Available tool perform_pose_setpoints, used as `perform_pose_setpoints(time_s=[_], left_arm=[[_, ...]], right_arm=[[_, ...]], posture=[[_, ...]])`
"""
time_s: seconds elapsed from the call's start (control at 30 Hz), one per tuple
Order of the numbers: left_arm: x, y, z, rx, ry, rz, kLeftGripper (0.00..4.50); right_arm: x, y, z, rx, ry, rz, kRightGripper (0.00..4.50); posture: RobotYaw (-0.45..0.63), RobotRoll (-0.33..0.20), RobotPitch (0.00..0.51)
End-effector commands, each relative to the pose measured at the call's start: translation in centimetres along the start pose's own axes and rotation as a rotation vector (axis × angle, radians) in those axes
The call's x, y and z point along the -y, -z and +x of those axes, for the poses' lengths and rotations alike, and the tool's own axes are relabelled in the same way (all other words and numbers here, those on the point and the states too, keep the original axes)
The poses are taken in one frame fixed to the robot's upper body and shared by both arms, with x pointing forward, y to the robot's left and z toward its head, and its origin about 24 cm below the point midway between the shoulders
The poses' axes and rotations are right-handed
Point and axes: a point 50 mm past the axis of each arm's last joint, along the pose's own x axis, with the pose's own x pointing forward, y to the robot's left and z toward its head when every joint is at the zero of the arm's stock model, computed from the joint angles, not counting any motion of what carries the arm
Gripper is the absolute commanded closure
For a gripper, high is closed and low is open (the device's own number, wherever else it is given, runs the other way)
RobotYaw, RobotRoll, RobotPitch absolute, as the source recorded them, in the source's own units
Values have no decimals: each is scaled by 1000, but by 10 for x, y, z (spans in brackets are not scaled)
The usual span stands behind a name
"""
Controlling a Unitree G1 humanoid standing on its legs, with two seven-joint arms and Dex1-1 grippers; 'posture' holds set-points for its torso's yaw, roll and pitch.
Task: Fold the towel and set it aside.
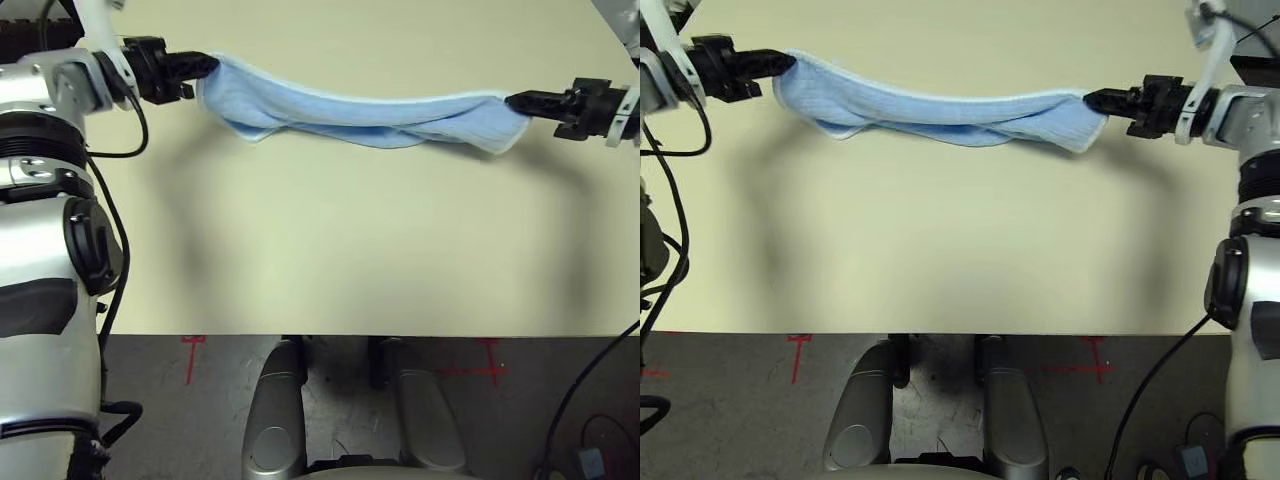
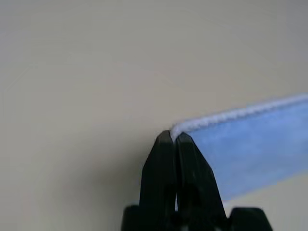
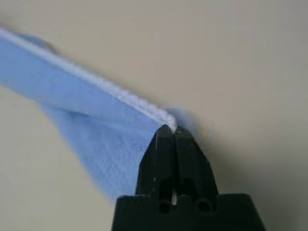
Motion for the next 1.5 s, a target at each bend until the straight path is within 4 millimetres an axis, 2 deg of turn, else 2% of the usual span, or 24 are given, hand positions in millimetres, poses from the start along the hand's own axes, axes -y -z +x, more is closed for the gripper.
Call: perform_pose_setpoints(time_s=[0.03,0.1,0.17,0.23,0.3,0.33,0.4,0.5,0.6,0.63,0.7,0.77,0.93,1.1,1.2,1.37,1.5], left_arm=[[-10,-33,-5,261,-202,82,4470],[-5,-63,-10,486,-220,34,4470],[-4,-83,-17,653,-216,-24,4470],[-4,-84,-20,705,-195,-26,4470],[-3,-73,-19,693,-150,-23,4470],[-4,-65,-17,661,-125,-13,4470],[-5,-32,-10,441,-55,39,4470],[-7,18,-12,98,100,160,4470],[-10,48,-23,-182,253,241,4470],[-10,52,-27,-237,296,251,4470],[-11,55,-30,-291,339,255,4470],[-10,54,-33,-334,381,261,4470],[-12,55,-42,-453,483,306,4470],[-17,60,-58,-577,620,357,4470],[-19,57,-64,-598,677,346,4470],[-22,48,-75,-603,744,327,4470],[-23,49,-86,-617,759,313,4470]], right_arm=[[12,-48,-8,376,212,-114,4500],[9,-75,-14,598,260,-147,4500],[8,-82,-19,680,264,-182,4500],[8,-75,-19,683,241,-169,4500],[9,-62,-18,642,202,-127,4500],[9,-54,-17,608,177,-116,4500],[8,-27,-13,442,96,-107,4500],[3,17,-14,158,-72,-107,4500],[-1,43,-23,-22,-200,-90,4500],[-2,48,-26,-45,-240,-109,4500],[-3,52,-30,-74,-270,-142,4500],[-3,56,-36,-124,-296,-250,4500],[-6,60,-46,-196,-420,-300,4500],[-15,58,-53,-202,-554,-274,4500],[-22,55,-59,-168,-626,-244,4500],[-25,56,-76,-65,-626,-232,4500],[-29,62,-92,-68,-641,-203,4500]], posture=[[50,0,317],[51,0,317],[44,0,317],[44,0,317],[44,0,317],[42,0,318],[40,0,318],[40,0,318],[43,0,319],[43,0,319],[43,0,319],[42,0,320],[30,0,318],[25,0,316],[27,0,315],[37,0,313],[40,0,313]])
